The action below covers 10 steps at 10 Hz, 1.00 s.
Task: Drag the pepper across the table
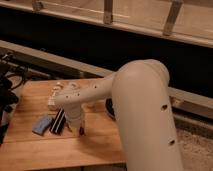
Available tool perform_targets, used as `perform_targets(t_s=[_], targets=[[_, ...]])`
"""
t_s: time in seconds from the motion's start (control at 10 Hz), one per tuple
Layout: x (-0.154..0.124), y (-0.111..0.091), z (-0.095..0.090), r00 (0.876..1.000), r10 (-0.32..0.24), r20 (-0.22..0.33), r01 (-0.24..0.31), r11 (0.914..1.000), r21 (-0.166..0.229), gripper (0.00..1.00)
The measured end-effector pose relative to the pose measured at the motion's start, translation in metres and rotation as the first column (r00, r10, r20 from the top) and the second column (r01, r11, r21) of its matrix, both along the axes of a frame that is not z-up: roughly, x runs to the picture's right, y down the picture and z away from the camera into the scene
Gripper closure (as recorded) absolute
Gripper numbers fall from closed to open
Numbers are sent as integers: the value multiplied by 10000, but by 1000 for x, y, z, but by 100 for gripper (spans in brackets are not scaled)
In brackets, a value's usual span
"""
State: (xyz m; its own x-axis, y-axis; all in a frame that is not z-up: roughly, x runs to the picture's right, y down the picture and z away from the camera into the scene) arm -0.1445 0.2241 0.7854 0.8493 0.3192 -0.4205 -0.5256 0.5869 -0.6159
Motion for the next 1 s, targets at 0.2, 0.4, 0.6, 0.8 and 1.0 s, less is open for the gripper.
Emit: perform_targets(t_s=[0.2,0.4,0.6,0.8,1.0], targets=[[2,3,-3,9996,-261,46,262,9994,-215,100],[7,19,-14,9973,-723,-116,715,9957,-590,100],[22,31,-22,9969,-751,-251,728,9941,-805,100],[22,42,-27,9978,-664,-75,654,9934,-946,100],[24,61,-36,9983,-415,409,463,9912,-1239,100]])
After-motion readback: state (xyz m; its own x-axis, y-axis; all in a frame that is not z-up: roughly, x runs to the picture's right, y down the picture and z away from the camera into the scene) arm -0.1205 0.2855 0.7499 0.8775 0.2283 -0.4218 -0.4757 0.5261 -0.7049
